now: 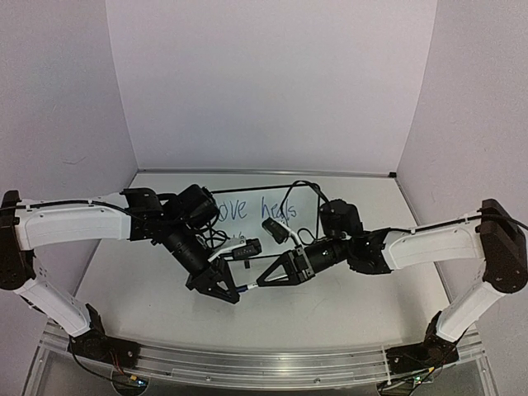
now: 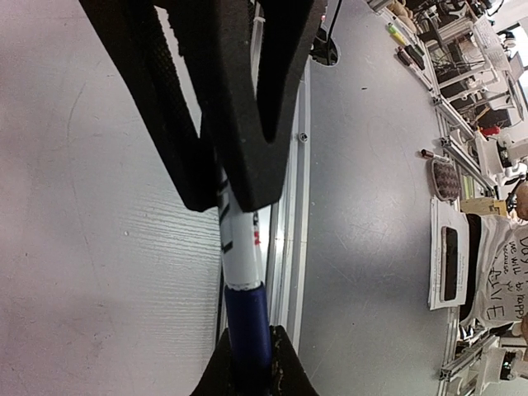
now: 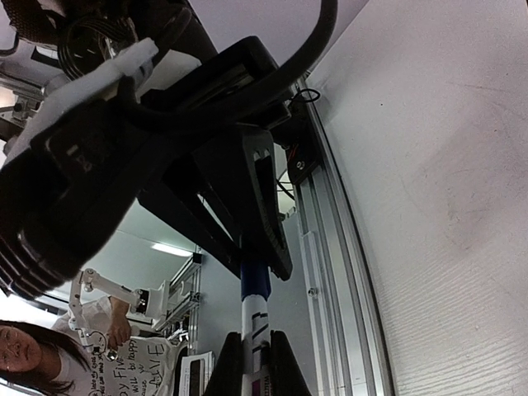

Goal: Write a sentence on the whiteboard
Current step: Insert the whiteboard marker without the cap into the pen cap.

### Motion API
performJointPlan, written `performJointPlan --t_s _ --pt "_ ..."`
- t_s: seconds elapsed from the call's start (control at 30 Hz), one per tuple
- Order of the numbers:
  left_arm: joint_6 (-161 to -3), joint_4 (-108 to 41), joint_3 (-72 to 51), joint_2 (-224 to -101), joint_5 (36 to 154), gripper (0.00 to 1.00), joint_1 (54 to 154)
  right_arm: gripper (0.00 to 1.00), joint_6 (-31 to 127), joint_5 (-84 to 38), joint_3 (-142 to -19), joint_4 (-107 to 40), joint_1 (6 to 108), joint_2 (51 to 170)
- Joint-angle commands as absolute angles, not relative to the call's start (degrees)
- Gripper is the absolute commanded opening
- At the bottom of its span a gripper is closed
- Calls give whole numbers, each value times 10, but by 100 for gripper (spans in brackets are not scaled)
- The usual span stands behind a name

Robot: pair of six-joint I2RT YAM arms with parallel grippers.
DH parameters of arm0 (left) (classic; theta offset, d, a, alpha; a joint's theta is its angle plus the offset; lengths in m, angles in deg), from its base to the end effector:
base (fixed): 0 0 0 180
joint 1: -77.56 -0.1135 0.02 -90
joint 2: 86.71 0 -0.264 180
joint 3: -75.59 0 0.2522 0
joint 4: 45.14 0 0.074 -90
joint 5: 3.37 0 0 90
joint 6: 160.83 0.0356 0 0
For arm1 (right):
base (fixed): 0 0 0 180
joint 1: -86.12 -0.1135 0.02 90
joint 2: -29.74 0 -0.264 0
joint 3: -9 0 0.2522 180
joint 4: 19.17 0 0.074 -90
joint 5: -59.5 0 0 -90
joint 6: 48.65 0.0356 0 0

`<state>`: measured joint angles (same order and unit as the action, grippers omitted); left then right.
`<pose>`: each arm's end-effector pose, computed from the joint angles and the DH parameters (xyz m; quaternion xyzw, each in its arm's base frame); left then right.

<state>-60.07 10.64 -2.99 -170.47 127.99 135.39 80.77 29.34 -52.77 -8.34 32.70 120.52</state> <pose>0.1352 -0.2592 0.2651 0.5835 0.6983 -0.4071 0.0785 0.1728 0.2845 0.2265 -0.3759 0.6611 0.6467 0.0578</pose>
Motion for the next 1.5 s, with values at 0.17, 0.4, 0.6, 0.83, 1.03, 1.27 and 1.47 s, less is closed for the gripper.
performJointPlan --t_s 0.17,0.4,0.6,0.83,1.03,1.27,1.47 --pt "-597 17 -57 -1702 1332 0 1358 0 822 293 -555 -44 307 1232" --pt "-593 6 -65 -1705 1340 0 1357 0 824 294 -562 -37 297 1246" --pt "-590 -8 -72 -1702 1345 0 1357 0 831 298 -568 -23 289 1258" --pt "-589 -22 -81 -1705 1353 0 1357 0 839 300 -569 -5 280 1269" --pt "-588 -20 -87 -1711 1355 0 1357 0 844 298 -568 2 276 1272" --pt "-628 17 -28 -1676 1260 24 1354 0 838 226 -507 -15 313 1215" --pt "-733 6 93 -1553 1114 69 1319 0 757 90 -486 -209 344 1135"
